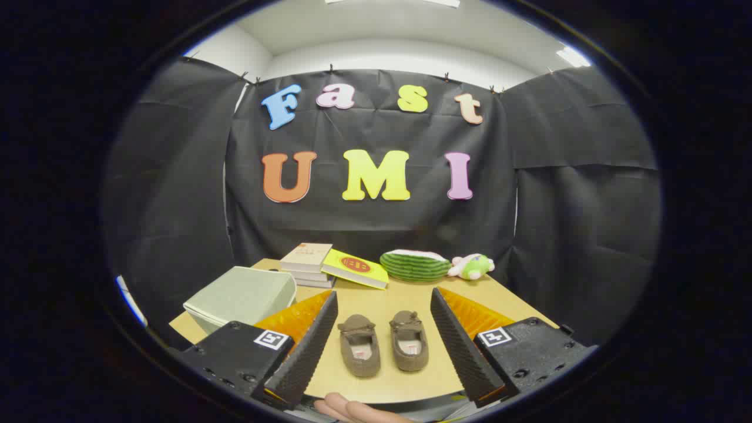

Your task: Open the storage box then place both shoes into the box .Put the left shoe in first, then the right shoe, with the right side of both shoes facing outward in a uniform manner.

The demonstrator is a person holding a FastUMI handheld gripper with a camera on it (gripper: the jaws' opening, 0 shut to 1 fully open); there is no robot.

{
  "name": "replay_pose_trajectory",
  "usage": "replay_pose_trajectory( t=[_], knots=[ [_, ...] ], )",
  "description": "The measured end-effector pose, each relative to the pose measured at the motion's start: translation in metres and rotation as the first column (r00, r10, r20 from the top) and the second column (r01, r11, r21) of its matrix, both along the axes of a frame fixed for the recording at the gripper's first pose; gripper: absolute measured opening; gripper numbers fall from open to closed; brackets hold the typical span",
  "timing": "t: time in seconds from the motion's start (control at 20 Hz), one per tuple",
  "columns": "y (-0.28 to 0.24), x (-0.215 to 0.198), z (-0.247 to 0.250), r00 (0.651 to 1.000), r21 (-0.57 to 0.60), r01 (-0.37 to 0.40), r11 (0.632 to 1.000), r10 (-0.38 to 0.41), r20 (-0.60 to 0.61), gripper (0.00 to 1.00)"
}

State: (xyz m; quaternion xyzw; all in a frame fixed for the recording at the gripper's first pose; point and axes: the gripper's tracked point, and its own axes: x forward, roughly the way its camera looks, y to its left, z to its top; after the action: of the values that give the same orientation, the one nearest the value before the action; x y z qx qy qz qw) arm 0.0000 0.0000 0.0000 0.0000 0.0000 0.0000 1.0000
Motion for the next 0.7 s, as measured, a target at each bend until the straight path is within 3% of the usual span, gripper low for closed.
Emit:
replay_pose_trajectory(
  t=[0.55,0.7],
  knots=[
    [-0.017,0.023,-0.016,0.998,-0.023,0.037,0.999,-0.038,-0.045,1.0],
    [-0.013,0.035,-0.024,0.998,-0.028,0.017,0.999,-0.019,-0.068,1.0]
  ],
)
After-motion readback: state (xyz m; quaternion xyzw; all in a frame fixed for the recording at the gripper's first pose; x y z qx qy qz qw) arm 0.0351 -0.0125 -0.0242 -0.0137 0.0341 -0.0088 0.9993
